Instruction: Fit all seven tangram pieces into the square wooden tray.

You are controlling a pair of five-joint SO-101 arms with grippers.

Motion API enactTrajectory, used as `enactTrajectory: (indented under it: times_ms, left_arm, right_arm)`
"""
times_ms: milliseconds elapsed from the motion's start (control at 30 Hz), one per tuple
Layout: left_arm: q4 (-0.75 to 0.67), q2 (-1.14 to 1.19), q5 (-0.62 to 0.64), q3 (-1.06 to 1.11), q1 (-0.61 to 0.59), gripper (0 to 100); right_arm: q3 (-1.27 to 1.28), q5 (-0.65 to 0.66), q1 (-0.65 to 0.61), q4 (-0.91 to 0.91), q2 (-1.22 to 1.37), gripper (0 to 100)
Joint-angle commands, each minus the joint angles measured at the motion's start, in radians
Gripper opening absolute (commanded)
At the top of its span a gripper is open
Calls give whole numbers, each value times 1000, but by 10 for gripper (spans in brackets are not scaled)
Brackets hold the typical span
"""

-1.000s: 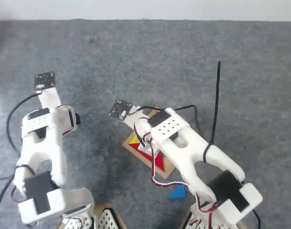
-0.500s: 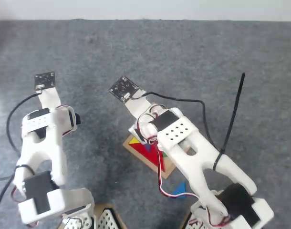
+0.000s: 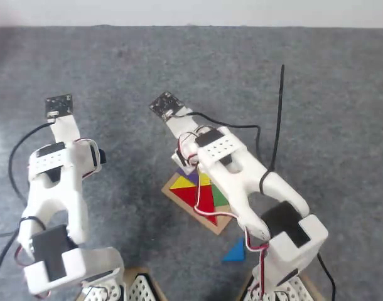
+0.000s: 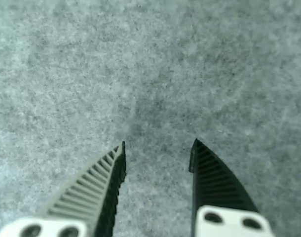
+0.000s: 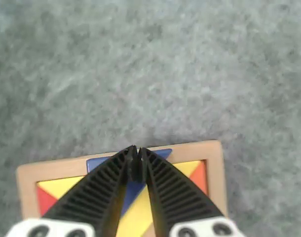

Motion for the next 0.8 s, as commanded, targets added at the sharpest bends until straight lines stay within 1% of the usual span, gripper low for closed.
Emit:
enactTrajectory:
  times_ms: [0, 133, 200, 333, 433, 767]
  left_arm:
    - [-20, -41, 3, -2, 5, 207]
    - [-20, -41, 3, -2, 5, 207]
    - [-20, -41, 3, -2, 5, 207]
    - [-21, -41, 3, -2, 5, 207]
    - [-20, -41, 3, -2, 5, 207]
    - [-21, -40, 3, -2, 5, 207]
  right_arm:
    - [-6, 17, 65, 59, 5, 9]
    - [9, 17, 91, 102, -44, 9]
    - [31, 12, 81, 113, -96, 9]
    - [95, 11, 44, 88, -231, 9]
    - [124, 11, 50, 44, -297, 9]
    - [120, 11, 53, -25, -159, 13]
